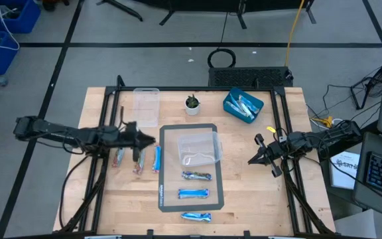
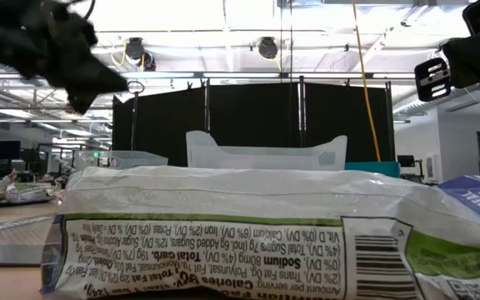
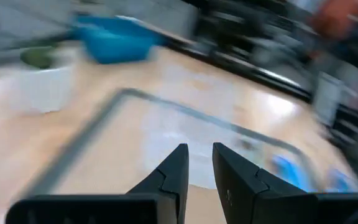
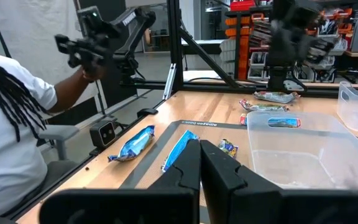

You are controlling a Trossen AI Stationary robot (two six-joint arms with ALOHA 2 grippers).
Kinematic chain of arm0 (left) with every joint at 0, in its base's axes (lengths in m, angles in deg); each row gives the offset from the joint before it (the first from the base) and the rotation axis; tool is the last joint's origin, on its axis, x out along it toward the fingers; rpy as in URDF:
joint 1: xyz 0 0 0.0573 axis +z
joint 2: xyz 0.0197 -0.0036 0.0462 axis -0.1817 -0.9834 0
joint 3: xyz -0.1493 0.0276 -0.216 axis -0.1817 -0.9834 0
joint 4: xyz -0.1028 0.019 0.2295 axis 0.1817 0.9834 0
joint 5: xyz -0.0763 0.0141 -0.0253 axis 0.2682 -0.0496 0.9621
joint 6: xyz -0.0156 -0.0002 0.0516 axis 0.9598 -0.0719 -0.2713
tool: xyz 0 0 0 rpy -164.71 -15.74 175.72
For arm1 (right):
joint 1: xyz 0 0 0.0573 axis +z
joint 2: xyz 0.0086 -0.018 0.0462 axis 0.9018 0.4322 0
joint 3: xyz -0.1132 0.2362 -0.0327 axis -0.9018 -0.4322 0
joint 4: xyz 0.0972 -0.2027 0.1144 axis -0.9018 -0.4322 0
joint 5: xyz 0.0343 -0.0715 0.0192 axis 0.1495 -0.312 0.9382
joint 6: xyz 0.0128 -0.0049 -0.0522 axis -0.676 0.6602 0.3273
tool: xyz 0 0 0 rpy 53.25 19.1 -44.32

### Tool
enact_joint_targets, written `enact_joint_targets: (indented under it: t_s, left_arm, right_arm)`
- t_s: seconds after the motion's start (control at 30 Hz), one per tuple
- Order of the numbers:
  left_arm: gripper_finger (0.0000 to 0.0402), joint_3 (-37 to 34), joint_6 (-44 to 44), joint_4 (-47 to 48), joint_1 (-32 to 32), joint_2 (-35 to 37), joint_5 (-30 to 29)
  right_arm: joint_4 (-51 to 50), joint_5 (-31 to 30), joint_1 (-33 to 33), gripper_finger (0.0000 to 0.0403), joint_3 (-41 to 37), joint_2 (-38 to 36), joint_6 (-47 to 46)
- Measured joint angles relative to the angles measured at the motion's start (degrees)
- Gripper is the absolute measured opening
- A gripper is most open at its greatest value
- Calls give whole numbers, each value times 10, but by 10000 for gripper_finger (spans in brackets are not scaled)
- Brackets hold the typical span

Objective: Pick and place Granola Bars by type
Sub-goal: Put the snack into the center bin

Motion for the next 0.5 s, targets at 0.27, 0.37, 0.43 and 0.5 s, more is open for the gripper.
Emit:
enact_joint_targets:
  t_s: [0.27,0.37,0.43,0.5]
  left_arm:
    - [79,165,-178,19,-113,-203,67]
    - [79,236,-167,62,-127,-296,31]
    - [81,285,-153,85,-129,-358,26]
    - [89,331,-154,118,-133,-420,24]
  right_arm:
    - [0,0,0,0,0,0,0]
    - [0,0,0,0,0,0,0]
    - [0,0,0,0,0,0,0]
    - [0,0,0,0,0,0,0]
